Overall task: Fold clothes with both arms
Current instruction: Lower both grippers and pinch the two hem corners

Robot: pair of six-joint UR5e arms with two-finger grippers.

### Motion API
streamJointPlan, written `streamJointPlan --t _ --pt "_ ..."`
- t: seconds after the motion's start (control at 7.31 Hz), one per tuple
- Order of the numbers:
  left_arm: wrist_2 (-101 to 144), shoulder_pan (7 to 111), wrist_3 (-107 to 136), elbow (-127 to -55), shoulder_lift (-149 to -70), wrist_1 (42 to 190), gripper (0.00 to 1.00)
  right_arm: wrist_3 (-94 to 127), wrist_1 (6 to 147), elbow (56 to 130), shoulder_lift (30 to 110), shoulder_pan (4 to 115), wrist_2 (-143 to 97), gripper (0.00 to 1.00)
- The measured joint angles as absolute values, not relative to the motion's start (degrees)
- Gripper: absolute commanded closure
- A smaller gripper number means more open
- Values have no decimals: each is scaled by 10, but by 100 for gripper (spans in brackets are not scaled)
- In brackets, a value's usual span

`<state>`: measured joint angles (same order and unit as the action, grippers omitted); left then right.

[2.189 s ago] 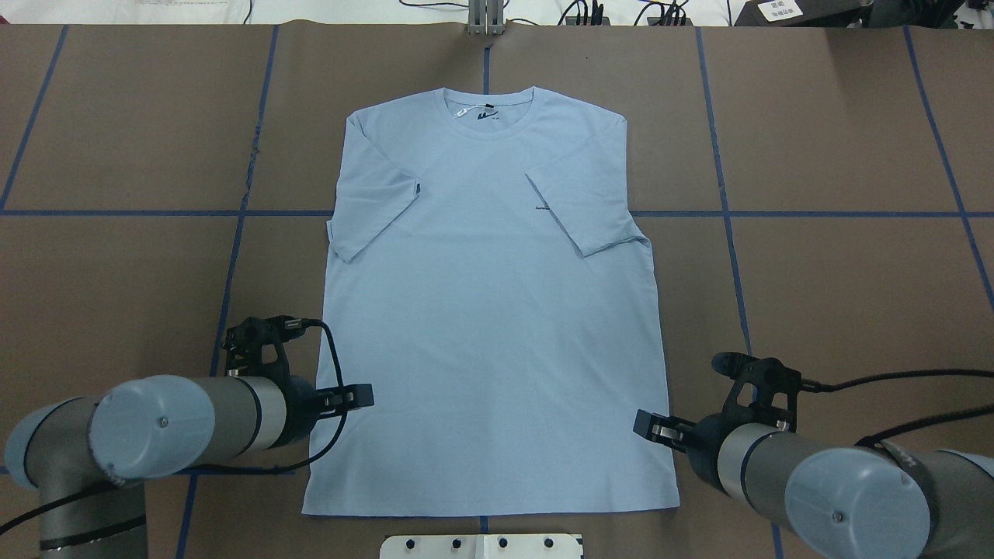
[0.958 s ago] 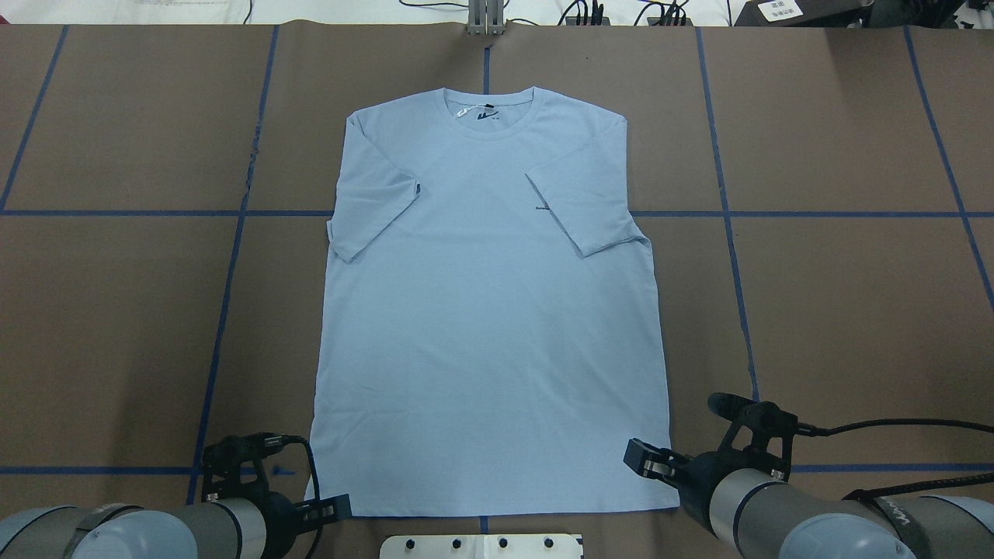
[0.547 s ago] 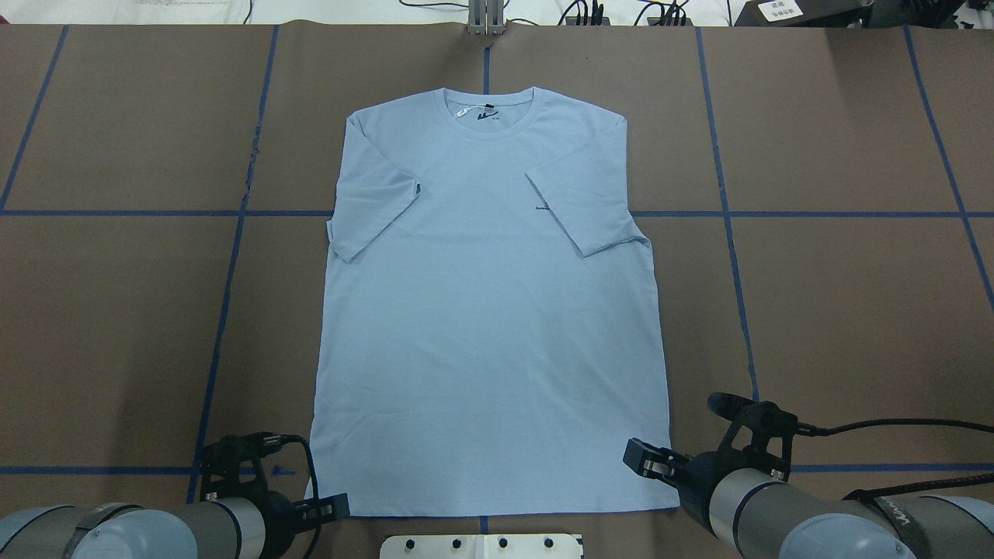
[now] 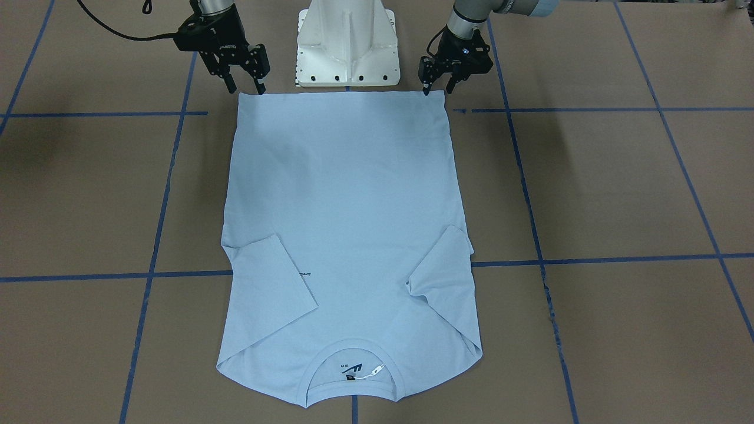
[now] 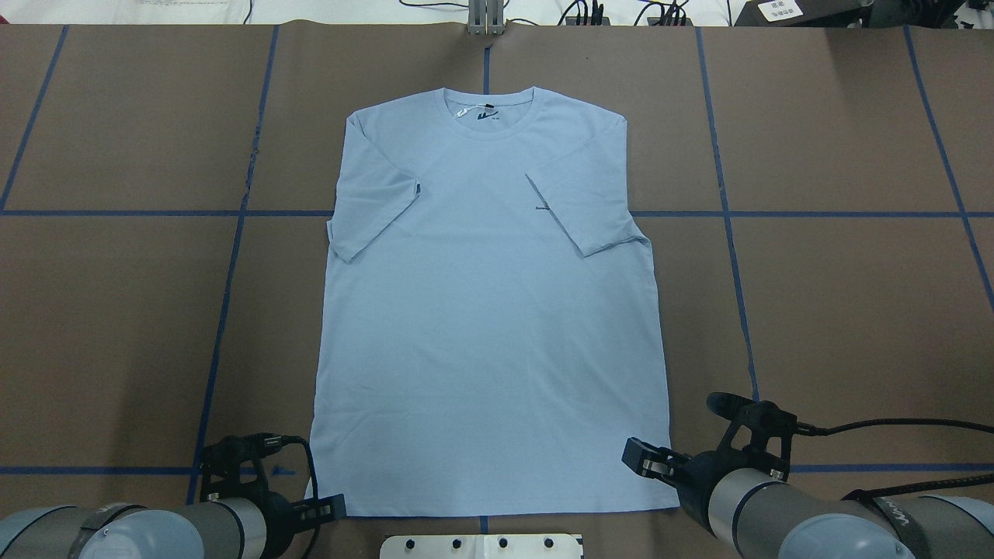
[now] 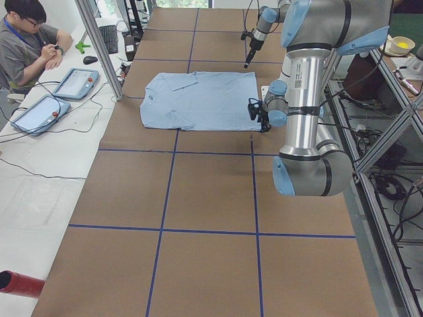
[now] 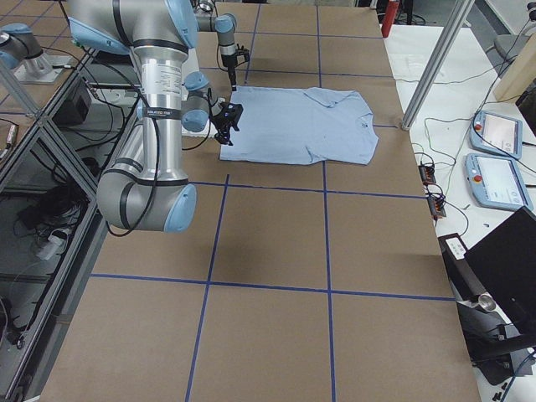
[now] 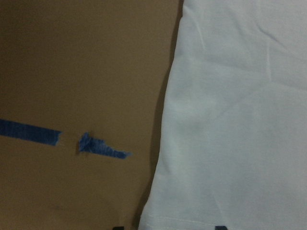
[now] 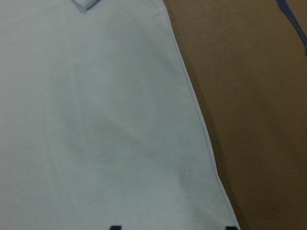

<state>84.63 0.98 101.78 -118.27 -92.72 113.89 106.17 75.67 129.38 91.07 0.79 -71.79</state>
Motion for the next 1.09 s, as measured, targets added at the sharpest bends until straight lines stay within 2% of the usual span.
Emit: streamJointPlan --t 0.14,0.41,0.55,0.68,0.82,0.96,1.09 --pt "846 9 1018 -1182 -928 1138 58 1062 757 1294 911 8 -718 22" --pt "846 9 1019 -1181 -931 1137 77 1062 757 1294 911 8 -717 21" --pt "846 9 1019 -1182 -932 1137 94 1061 757 1294 911 8 -717 21" --pt "846 9 1018 -1183 -932 1137 100 1061 757 1293 911 8 -716 22" --pt "846 9 1018 -1184 -932 1137 100 1062 757 1293 912 7 -715 42" --pt "846 11 1018 -1186 -932 1137 100 1075 758 1292 913 3 -711 48" --pt "846 14 1018 -1187 -933 1137 100 1111 760 1290 914 -10 -703 46"
